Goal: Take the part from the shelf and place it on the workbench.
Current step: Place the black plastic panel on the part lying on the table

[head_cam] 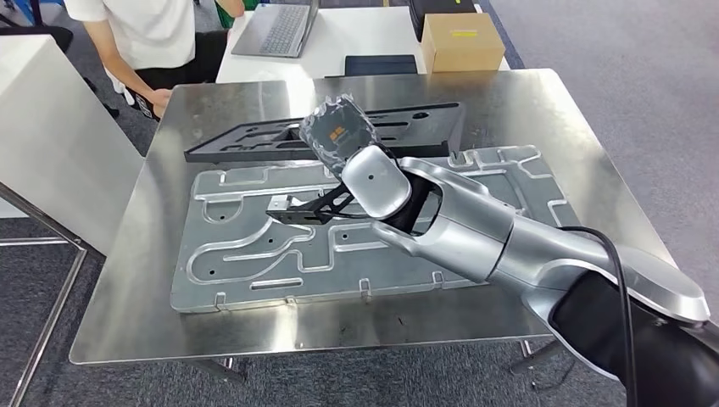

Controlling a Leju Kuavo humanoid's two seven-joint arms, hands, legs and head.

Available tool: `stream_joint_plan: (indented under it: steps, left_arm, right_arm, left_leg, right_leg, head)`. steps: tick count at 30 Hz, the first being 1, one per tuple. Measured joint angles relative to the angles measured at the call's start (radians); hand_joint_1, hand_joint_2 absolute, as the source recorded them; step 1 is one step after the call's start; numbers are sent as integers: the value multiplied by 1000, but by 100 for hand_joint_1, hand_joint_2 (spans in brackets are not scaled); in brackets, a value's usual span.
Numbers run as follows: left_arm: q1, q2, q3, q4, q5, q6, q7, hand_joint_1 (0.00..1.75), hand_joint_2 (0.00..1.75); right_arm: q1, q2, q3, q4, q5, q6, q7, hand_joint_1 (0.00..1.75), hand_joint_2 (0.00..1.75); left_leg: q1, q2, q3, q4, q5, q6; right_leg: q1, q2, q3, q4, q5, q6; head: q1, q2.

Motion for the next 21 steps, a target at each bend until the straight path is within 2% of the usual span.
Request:
stream_joint_plan:
  steps: [3, 4, 6, 8, 9, 10, 11, 13, 14, 15, 16, 19, 21]
  left_arm:
    - [-2, 0, -1, 0, 0, 0, 0, 0, 175]
    - [-2, 0, -1, 0, 0, 0, 0, 0, 175]
    - [-1, 0, -1, 0, 0, 0, -1, 0, 175]
    - [-2, 0, -1, 0, 0, 1, -2, 0, 175]
    - [-2, 0, -1, 0, 0, 2, -2, 0, 175]
    - [-2, 0, -1, 0, 0, 3, -2, 0, 175]
    - [-2, 0, -1, 0, 0, 4, -3, 0, 175]
    - [-1, 0, -1, 0, 0, 5, -7, 0, 175]
    - [-1, 0, -1, 0, 1, 6, -10, 0, 175]
    - [-2, 0, -1, 0, 1, 6, -14, 0, 175]
    - [-2, 0, -1, 0, 2, 6, -19, 0, 175]
    - [-1, 0, -1, 0, 1, 5, -30, 0, 175]
    - [-1, -1, -1, 0, 0, 5, -33, 0, 175]
  right_arm:
    - [1, 0, -1, 3, 0, -2, 0, 175, 175]
    - [1, 0, -1, 4, 0, -2, -1, 175, 175]
    - [2, 0, -3, 6, 0, -3, -1, 175, 175]
    - [7, 0, -4, 8, 0, -5, -2, 175, 175]
    - [11, 0, -4, 9, 0, -5, -3, 175, 175]
    - [15, 0, -4, 11, 0, -6, -4, 175, 175]
    - [18, -1, -4, 12, 0, -6, -5, 175, 175]
    - [19, -1, -5, 13, -1, -8, -6, 175, 175]
    - [19, -1, -5, 14, -1, -10, -6, 175, 175]
    - [20, -1, -6, 14, -2, -12, -6, 175, 175]
    - [21, -1, -7, 14, -2, -13, -6, 175, 175]
    - [30, -3, -10, 16, -3, -16, -6, 175, 175]
    - [34, -4, -12, 16, -3, -18, -6, 87, 87]
  left_leg:
    - [-2, -1, 7, -13, -6, 21]
    - [-2, 0, 10, -15, -6, 29]
    - [-1, 1, 16, -20, -6, 43]
    - [-5, 1, 19, -20, -10, 51]
    - [-7, 1, 20, -19, -12, 54]
    - [-9, 0, 22, -18, -14, 56]
    - [-10, -1, 25, -16, -17, 56]
    - [-12, -2, 31, -13, -24, 53]
    - [-14, -3, 31, -10, -27, 50]
    - [-15, -3, 31, -9, -29, 46]
    - [-16, -3, 30, -10, -29, 42]
    - [-14, -1, 27, -4, -40, 27]
    - [-11, 0, -3, 66, -83, 16]
  right_leg:
    - [2, 0, 0, 0, -4, 12]
    - [1, -1, -5, 14, -14, 16]
    - [0, -4, -43, 98, -60, 20]
    - [1, -5, -113, 230, -111, 21]
    - [1, -5, -140, 274, -118, 20]
    - [1, -5, -150, 283, -106, 18]
    - [2, -5, -141, 253, -77, 15]
    - [9, -5, -86, 125, -4, 2]
    - [12, -6, -59, 65, 17, -4]
    - [15, -6, -42, 28, 25, -7]
    - [18, -5, -34, 13, 23, -10]
    - [13, -5, -25, -5, 27, -18]
    - [7, -6, -17, -16, 31, -23]
  head:
    - [-1, 0]
    - [0, 0]
    - [2, 0]
    - [2, 0]
    - [3, 0]
    - [3, 0]
    - [3, 0]
    - [3, 0]
    - [2, 0]
    - [2, 0]
    - [2, 0]
    - [2, 0]
    - [0, 0]
